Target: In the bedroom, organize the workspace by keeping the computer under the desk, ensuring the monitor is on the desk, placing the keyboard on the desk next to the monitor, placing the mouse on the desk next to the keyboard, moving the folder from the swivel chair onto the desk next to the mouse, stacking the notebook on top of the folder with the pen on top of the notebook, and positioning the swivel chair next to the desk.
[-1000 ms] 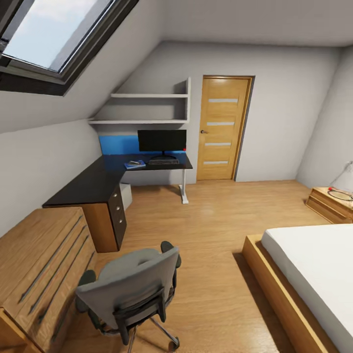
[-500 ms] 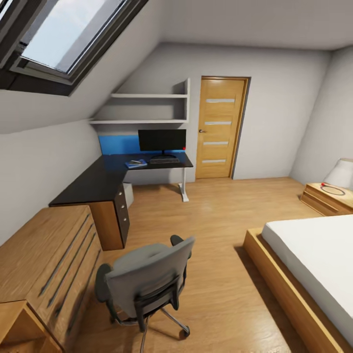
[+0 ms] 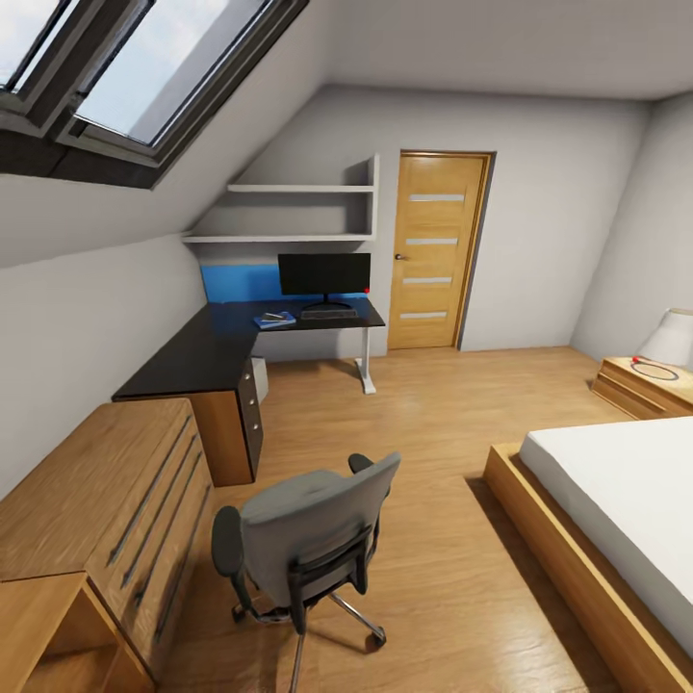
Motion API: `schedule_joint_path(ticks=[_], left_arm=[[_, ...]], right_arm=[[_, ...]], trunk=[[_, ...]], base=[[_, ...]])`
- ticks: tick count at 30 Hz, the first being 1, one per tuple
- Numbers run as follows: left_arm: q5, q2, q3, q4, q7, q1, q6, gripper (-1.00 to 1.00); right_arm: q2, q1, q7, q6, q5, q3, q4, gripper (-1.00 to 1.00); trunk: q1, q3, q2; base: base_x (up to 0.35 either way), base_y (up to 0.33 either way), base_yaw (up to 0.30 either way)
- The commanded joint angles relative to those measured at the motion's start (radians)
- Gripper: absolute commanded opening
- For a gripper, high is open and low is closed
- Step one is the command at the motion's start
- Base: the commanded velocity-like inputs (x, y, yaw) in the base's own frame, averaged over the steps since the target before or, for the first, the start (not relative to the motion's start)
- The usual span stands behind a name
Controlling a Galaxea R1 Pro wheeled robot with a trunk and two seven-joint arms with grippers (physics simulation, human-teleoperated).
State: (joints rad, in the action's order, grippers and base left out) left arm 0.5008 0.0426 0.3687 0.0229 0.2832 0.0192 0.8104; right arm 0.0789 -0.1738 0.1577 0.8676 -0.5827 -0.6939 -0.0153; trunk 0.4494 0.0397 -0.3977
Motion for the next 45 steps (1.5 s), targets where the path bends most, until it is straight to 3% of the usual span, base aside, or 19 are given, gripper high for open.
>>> schedule_joint_path(ticks=[1, 34, 45], left_arm=[[0.004, 0.0, 0.008, 0.0, 0.006, 0.001, 0.002, 1.0], [0.004, 0.002, 0.008, 0.0, 0.013, 0.001, 0.003, 1.0], [0.004, 0.002, 0.009, 0.0, 0.013, 0.001, 0.002, 1.0]], right_arm=[[0.001, -0.001, 0.007, 0.002, -0.002, -0.009, -0.002, 1.0], [0.001, -0.001, 0.008, 0.003, -0.002, -0.009, -0.002, 1.0], [0.001, -0.001, 0.007, 0.004, -0.002, -0.01, -0.002, 1.0]], trunk=[[0.001, 0.002, -0.002], [0.001, 0.002, -0.002], [0.043, 0.037, -0.079]], base=[[-0.02, 0.023, 0.0], [-0.002, 0.002, 0.0], [0.0, 0.0, 0.0]])
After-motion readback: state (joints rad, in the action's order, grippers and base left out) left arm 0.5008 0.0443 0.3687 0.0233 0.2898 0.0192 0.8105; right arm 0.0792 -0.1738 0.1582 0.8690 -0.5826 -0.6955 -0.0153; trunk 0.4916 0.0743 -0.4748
